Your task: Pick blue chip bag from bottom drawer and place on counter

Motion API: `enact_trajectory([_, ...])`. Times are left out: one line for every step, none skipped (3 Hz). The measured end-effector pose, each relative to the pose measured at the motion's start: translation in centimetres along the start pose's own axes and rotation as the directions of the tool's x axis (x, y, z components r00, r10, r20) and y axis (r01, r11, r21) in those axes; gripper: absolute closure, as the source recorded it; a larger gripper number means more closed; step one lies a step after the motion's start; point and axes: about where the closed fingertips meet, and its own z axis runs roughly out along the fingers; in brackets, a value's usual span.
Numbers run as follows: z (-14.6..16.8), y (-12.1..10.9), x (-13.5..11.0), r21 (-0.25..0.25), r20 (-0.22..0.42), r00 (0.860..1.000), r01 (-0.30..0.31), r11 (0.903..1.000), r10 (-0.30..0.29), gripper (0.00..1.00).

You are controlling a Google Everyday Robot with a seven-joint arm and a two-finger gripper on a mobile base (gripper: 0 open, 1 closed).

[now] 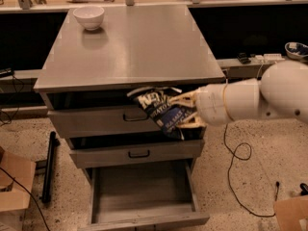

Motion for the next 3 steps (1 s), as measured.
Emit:
enact_trajectory([-0.7,-6.9,0.0,0.032,-0.022,0.993,0.12,0.9923,-0.119,1.0])
enact_trajectory([-1.5,-13.0,0.5,0.066,-0.036,0.982,0.188,0.9798,-0.186,1.0])
enact_trajectory([-1.4,-17.4,1.2,0.077,-0.039,0.977,0.213,0.9741,-0.21,0.95])
